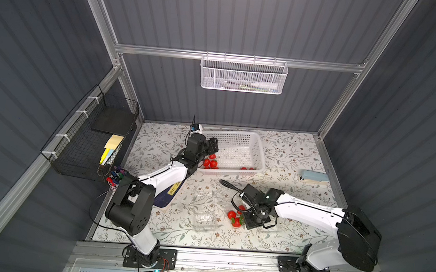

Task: Pack strawberries into containers
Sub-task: Adjust the strawberry in the packing box.

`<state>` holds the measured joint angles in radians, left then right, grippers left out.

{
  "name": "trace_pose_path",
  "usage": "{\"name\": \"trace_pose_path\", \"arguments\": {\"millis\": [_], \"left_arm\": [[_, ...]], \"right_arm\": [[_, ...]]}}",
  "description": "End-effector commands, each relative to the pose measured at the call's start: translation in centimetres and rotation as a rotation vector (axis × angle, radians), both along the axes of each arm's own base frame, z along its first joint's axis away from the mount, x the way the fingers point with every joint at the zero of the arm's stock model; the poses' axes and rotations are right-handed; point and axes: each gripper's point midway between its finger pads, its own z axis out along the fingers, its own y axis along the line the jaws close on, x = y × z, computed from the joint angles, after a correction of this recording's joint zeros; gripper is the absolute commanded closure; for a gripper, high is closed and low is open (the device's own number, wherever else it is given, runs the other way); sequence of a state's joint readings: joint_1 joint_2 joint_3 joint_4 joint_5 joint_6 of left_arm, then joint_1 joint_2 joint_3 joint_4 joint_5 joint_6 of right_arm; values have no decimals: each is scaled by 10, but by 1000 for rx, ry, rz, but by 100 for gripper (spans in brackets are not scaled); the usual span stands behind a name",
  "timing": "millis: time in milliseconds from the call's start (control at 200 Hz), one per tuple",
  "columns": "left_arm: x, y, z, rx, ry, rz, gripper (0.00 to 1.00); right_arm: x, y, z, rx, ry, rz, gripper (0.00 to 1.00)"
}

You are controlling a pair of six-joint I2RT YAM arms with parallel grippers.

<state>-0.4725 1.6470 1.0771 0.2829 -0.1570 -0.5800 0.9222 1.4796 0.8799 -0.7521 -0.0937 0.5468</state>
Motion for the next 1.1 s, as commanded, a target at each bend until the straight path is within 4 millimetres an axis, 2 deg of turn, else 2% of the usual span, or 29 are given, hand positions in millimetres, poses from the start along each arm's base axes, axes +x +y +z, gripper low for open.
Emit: {"name": "trace_pose_path", "arguments": {"millis": [0, 670, 961, 1096], "left_arm": [[3, -4, 4, 13, -12, -10, 23], [0, -2, 1, 17, -6, -2, 23], [-2, 0, 0, 19, -3, 3, 23], [-3, 5, 3, 31, -16, 18, 25]], "right_arm": [[7, -1, 7, -2, -24, 4, 99], [22, 12, 5, 40, -43, -15, 99], [19, 5, -2, 19, -35, -22, 99], [22, 4, 3, 24, -58, -29, 99]]}}
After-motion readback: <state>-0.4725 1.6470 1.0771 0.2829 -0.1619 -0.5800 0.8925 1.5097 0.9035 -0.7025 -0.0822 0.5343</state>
